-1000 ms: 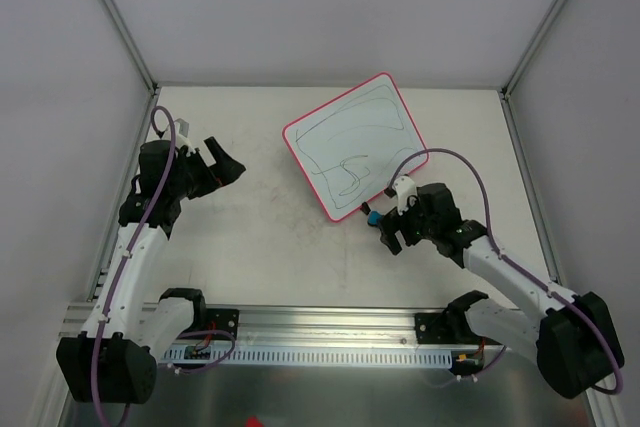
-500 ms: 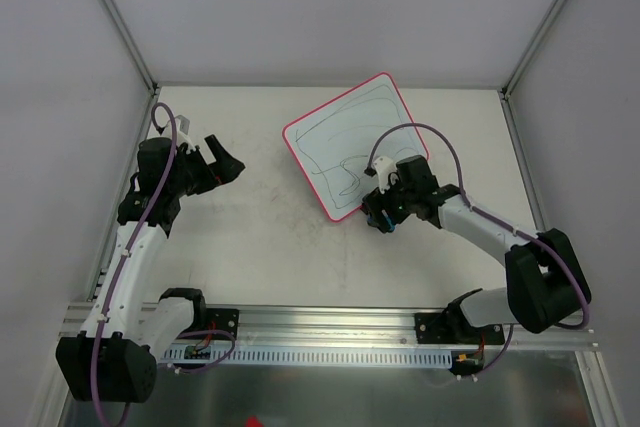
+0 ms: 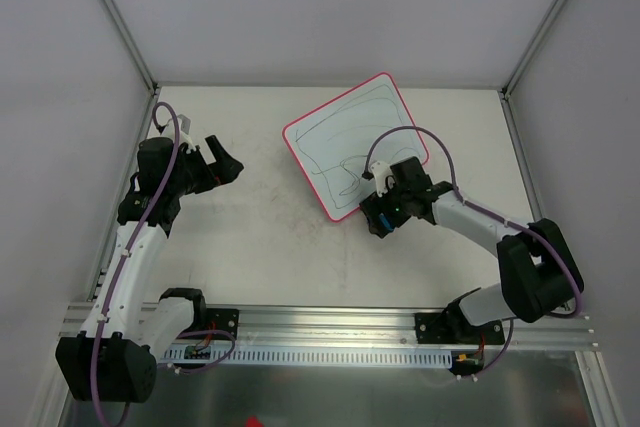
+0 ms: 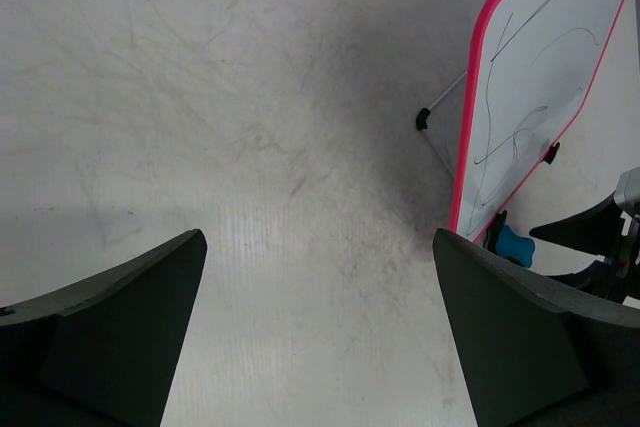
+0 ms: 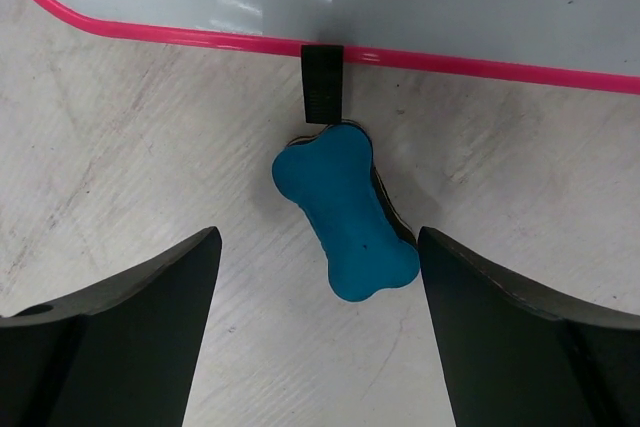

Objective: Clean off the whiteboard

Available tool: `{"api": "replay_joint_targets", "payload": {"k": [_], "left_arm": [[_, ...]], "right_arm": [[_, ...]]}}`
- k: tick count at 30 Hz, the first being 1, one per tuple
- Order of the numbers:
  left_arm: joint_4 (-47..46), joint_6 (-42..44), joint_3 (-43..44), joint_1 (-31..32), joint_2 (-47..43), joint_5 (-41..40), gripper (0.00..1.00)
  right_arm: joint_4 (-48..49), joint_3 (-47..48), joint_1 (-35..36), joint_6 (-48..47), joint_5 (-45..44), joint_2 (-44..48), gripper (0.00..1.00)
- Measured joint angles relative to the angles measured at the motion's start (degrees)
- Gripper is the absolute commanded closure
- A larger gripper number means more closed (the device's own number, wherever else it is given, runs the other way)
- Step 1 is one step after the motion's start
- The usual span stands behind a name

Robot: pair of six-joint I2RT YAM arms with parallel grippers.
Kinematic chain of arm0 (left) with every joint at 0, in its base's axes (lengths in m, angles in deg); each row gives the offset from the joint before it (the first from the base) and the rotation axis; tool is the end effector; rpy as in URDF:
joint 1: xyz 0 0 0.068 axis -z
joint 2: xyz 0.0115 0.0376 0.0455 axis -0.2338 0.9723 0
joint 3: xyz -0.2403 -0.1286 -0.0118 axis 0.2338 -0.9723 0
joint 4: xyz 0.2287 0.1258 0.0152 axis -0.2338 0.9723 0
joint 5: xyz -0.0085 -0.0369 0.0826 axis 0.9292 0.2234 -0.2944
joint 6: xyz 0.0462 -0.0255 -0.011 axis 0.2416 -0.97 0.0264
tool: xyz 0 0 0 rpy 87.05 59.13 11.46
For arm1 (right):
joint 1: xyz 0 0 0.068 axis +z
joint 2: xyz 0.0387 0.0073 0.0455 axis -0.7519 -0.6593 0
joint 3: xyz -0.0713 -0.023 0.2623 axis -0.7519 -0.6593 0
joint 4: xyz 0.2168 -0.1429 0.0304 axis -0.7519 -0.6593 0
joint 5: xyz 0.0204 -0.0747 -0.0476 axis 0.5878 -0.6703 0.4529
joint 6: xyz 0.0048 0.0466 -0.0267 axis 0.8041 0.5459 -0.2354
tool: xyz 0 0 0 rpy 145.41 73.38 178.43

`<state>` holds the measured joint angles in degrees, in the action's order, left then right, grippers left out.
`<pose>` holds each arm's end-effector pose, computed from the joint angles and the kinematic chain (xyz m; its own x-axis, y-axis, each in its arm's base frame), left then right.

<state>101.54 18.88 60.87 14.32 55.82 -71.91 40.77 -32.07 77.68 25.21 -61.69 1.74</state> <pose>0.2104 -0.0131 0.3190 -0.4759 -0.3704 -0.7977 0.0941 0.8803 -0.4649 0.2410 0.1424 0.1882 -0.3457 -0.7033 -0.6212 -0.8445 0.5217 -0.1207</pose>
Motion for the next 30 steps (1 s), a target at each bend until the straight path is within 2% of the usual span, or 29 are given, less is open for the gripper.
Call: {"api": "replay_joint_targets", "payload": {"k": [5, 13, 17, 20, 24, 30], "left_arm": [[0.0, 0.2, 0.0, 0.0, 0.0, -0.57, 0.01], [0.0, 0.35, 0.0, 0.02, 0.0, -0.61, 0.01], [0.0, 0.79, 0.0, 0.02, 0.0, -0.68, 0.01], [0.02, 1.27, 0.0, 0.02, 0.0, -0.7, 0.01], [0.07, 1.62, 0.0, 0.02, -0.07, -1.05, 0.01], [0.22, 1.79, 0.0, 0.02, -0.39, -1.77, 0.01]], "right_arm": [[-0.74, 0.35, 0.0, 2.49, -0.81, -1.49, 0.16], [-1.6, 1.27, 0.11, 4.66, -1.64, -3.08, 0.26], [-2.08, 1.31, 0.39, 5.6, -2.86, -3.26, 0.34], [-2.82, 1.57, 0.94, 6.21, -4.66, -3.26, 0.34], [-4.07, 2.91, 1.62, 7.61, -6.64, -3.56, 0.46], [-5.46, 5.22, 2.29, 10.49, -8.66, -4.9, 0.43]]}}
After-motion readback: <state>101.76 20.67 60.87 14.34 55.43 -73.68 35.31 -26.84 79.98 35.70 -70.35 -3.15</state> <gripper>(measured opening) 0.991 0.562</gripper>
